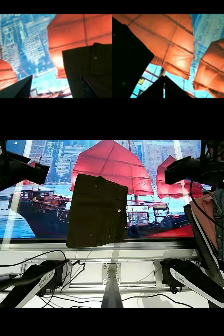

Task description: Fold the clothes and pants, and hang the long-sleeved shirts on hangers.

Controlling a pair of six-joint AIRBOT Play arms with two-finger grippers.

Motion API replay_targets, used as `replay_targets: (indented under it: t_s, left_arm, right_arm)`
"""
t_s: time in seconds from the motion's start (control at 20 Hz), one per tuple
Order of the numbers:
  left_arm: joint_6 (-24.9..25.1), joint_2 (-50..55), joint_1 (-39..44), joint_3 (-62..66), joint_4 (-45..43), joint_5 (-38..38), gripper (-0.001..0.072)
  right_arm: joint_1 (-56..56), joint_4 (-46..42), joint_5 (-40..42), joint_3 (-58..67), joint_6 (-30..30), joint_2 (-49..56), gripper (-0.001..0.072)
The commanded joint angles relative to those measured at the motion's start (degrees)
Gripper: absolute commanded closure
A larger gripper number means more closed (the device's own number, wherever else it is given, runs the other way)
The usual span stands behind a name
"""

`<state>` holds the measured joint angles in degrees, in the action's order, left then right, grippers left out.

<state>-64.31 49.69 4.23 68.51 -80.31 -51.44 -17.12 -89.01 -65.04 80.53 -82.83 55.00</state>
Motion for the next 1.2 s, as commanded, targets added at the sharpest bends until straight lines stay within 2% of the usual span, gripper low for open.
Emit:
replay_targets:
  t_s: [0.0,0.2,0.3,0.4,0.5,0.6,0.65,0.7,0.75,0.8,0.85,0.95,1.15]
  left_arm:
    - [-0.02,-0.02,0.00,0.04,0.02,0.00,-0.0007]
    - [-4.46,-0.02,0.00,0.04,6.36,-0.02,-0.0007]
    - [-4.57,-0.04,0.00,0.04,9.88,-0.20,-0.0007]
    - [-4.52,-0.04,0.00,0.04,11.91,-0.17,-0.0007]
    - [-4.55,-0.04,0.00,0.04,12.04,-0.17,-0.0007]
    - [-4.72,-0.04,-0.07,0.04,11.21,-0.20,-0.0007]
    - [-4.72,-0.04,-0.04,0.04,9.44,-0.48,-0.0006]
    - [-4.74,-0.02,-0.07,0.02,7.17,-1.62,-0.0005]
    - [-4.74,-0.02,-0.07,0.02,4.13,-3.54,-0.0002]
    - [-4.90,-0.02,-0.07,-0.09,0.83,-6.32,0.0038]
    - [-6.05,-0.02,-0.09,-0.52,-3.69,-9.60,0.0119]
    - [-7.72,-0.02,-0.92,-2.78,-10.36,-15.23,0.0123]
    - [-7.26,-0.02,-9.05,-12.55,-10.45,-21.62,0.0124]
  right_arm:
    - [-0.04,-0.50,4.04,0.04,0.46,0.07,0.0671]
    - [3.76,-11.28,1.64,-0.48,2.67,1.86,0.0671]
    - [10.93,-8.76,-3.41,-3.91,4.57,4.92,0.0672]
    - [18.51,2.80,-5.77,-12.13,4.83,8.20,0.0672]
    - [23.58,21.16,-9.16,-22.60,12.07,11.45,0.0672]
    - [24.68,35.82,-12.26,-32.63,18.99,13.97,0.0665]
    - [24.02,40.06,-11.34,-36.87,19.80,14.69,0.0509]
    - [22.95,42.69,-9.73,-40.61,19.78,15.17,0.0242]
    - [21.35,44.11,-8.11,-43.89,19.78,15.67,0.0154]
    - [19.32,44.35,-6.03,-46.53,19.76,16.26,0.0154]
    - [17.18,44.41,-4.02,-48.33,19.76,16.85,0.0154]
    - [12.33,45.94,0.28,-50.01,19.56,18.67,0.0154]
    - [3.54,53.37,5.01,-49.37,19.56,22.93,0.0154]
